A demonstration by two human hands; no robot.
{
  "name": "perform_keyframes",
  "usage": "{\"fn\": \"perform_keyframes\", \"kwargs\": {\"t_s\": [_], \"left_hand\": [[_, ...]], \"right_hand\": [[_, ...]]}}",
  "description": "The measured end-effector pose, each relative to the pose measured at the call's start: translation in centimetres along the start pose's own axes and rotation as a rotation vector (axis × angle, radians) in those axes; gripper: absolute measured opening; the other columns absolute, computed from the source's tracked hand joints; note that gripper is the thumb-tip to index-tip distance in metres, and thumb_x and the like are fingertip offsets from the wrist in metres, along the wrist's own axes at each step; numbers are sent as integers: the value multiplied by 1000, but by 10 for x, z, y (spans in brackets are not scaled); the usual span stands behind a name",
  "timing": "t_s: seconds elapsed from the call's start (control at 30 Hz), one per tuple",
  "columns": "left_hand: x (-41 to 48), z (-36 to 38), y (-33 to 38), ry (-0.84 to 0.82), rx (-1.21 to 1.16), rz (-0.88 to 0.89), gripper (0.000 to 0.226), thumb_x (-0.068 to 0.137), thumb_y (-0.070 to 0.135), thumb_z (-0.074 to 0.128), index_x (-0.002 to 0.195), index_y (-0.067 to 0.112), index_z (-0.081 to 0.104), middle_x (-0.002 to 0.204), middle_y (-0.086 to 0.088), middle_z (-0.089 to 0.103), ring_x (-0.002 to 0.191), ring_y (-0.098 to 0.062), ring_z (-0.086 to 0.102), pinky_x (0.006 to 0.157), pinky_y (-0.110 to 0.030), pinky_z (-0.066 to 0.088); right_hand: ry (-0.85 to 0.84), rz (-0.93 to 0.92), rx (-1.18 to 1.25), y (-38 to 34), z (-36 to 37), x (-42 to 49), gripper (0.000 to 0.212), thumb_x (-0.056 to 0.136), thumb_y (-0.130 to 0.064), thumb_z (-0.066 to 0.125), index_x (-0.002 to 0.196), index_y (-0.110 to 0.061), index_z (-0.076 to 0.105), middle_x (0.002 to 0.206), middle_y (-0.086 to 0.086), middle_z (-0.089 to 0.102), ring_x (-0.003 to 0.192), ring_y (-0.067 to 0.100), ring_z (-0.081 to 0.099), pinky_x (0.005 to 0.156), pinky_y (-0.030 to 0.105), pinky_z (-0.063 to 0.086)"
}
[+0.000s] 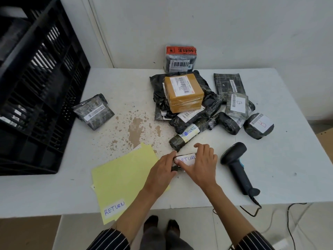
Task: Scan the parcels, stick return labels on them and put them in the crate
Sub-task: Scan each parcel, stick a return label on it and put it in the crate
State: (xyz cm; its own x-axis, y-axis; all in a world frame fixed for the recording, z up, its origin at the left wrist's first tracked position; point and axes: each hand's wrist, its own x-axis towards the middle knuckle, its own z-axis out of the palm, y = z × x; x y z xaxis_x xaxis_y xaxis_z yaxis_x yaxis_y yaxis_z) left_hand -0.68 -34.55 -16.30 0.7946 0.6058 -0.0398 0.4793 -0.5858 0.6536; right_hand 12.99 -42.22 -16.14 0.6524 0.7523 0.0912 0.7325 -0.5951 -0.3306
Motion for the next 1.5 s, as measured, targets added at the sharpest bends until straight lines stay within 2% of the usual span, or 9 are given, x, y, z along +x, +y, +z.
{"fn": "perform_keyframes", "kwargs": {"t_s": [0.17, 0.33, 0.53, 0.6, 0.77, 1.1, 1.23, 1.33, 1.5], "left_hand": [[-3, 4, -3, 40, 111, 168, 74, 66, 5, 82, 132, 7, 49, 116, -8, 60, 102, -20, 61, 78, -25, 55], [-2, 7, -6, 67, 202, 198, 70, 56, 5, 88, 121, 7, 62, 111, -9, 64, 94, -20, 67, 64, -23, 57], [0, 8, -6, 45, 226, 184, 66, 62, 8, 83, 123, 1, 58, 115, -11, 61, 98, -25, 64, 74, -28, 57], [2, 9, -3, 35, 217, 170, 53, 77, 17, 68, 126, 1, 54, 117, -12, 57, 100, -26, 60, 79, -33, 55], [12, 20, 6, 90, 335, 155, 47, 90, 40, 36, 118, 7, 54, 95, -8, 60, 76, -19, 60, 66, -27, 51], [22, 23, 3, -11, 535, 150, 53, 90, 39, 33, 110, 2, 65, 87, -10, 63, 69, -21, 57, 53, -29, 45], [24, 11, 4, -141, 468, 114, 62, 86, 43, 35, 117, -4, 60, 95, -13, 63, 76, -23, 60, 58, -28, 49], [25, -1, 4, -257, 381, 86, 61, 95, 35, 44, 143, 0, 27, 131, -14, 39, 115, -27, 41, 90, -32, 40], [15, -37, 12, -179, -4, 5, 53, 86, 28, 65, 132, 18, 41, 122, 0, 40, 111, -15, 39, 84, -20, 38]], "right_hand": [[-107, -233, -59, 29, -5, -3, 74, 63, -76, 47, 106, -16, 50, 102, 0, 46, 84, 20, 45, 67, 29, 23], [-93, -223, 77, 36, -5, 5, 56, 77, -68, 44, 101, -19, 57, 98, -3, 48, 83, 14, 42, 66, 29, 15], [-113, -125, 318, 42, -3, 10, 13, 89, -20, 54, 100, -14, 59, 100, -3, 52, 94, 22, 50, 69, 28, 18], [-86, -106, 334, 39, -6, 8, 18, 89, -11, 48, 104, -13, 59, 104, 0, 54, 95, 24, 50, 71, 27, 20], [61, -306, -16, 31, -6, -12, 34, 90, -21, 40, 120, -17, 56, 124, 8, 55, 106, 22, 47, 87, 34, 30], [-122, -344, -228, 39, 11, -16, 60, 99, -44, 26, 133, 0, 49, 137, 15, 51, 131, 28, 41, 115, 45, 14], [-124, -405, -243, 48, 11, -11, 64, 94, -52, 32, 132, -3, 47, 132, 19, 52, 126, 31, 41, 112, 46, 18], [-119, -468, -226, 56, 0, 0, 61, 74, -38, 70, 124, -13, 47, 112, 16, 59, 109, 34, 51, 104, 50, 32], [-187, -439, -91, 43, -38, 5, 51, 67, -41, 77, 105, -14, 57, 94, 3, 53, 82, 22, 51, 80, 35, 44]]}}
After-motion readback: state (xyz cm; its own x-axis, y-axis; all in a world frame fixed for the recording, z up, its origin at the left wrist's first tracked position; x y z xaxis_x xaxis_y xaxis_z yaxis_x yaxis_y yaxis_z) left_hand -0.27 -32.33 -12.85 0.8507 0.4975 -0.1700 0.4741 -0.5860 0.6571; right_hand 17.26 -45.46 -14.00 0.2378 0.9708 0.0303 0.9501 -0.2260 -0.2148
